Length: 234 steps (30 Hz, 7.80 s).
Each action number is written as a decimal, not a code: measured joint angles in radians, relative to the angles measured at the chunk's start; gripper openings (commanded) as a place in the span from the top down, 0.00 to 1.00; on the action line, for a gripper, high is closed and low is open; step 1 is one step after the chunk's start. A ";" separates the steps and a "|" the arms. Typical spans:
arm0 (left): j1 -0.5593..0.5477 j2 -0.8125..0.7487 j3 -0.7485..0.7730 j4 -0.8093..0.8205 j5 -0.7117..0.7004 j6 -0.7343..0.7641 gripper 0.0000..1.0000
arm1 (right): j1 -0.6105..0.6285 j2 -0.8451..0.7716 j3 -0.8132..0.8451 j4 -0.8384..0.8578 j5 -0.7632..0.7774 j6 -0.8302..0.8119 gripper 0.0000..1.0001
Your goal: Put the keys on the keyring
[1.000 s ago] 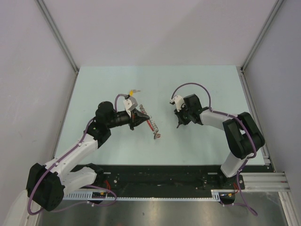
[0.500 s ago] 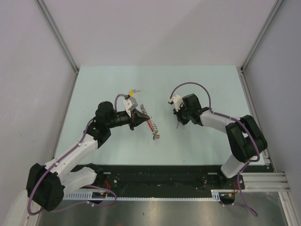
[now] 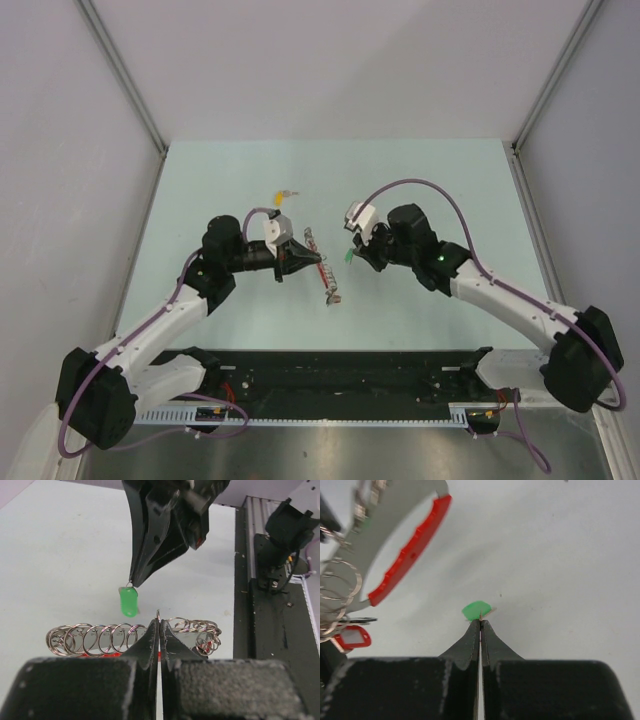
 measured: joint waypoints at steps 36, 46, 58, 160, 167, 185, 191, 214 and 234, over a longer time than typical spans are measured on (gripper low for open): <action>0.001 0.059 0.058 0.009 0.282 0.060 1.00 | 0.101 -0.196 0.000 -0.013 -0.327 -0.016 1.00; 0.001 0.064 0.061 0.008 0.299 0.060 1.00 | 0.109 -0.189 0.000 -0.010 -0.310 -0.020 1.00; 0.002 0.070 0.071 -0.001 0.299 0.061 1.00 | 0.119 -0.189 0.000 -0.010 -0.262 -0.027 1.00; 0.003 0.116 0.163 -0.300 0.328 0.322 0.99 | 0.162 -0.172 0.000 -0.041 -0.237 -0.072 1.00; 0.003 0.120 0.164 -0.302 0.332 0.322 1.00 | 0.162 -0.167 0.000 -0.041 -0.237 -0.072 1.00; -0.002 0.120 0.164 -0.306 0.332 0.323 1.00 | 0.179 -0.161 0.000 -0.023 -0.240 -0.071 1.00; -0.004 0.120 0.164 -0.307 0.331 0.324 1.00 | 0.182 -0.157 0.002 -0.023 -0.232 -0.068 1.00; -0.004 0.120 0.166 -0.317 0.329 0.338 1.00 | 0.184 -0.166 0.003 -0.066 -0.195 -0.062 1.00; -0.005 0.120 0.170 -0.323 0.327 0.338 1.00 | 0.183 -0.161 0.003 -0.050 -0.188 -0.060 1.00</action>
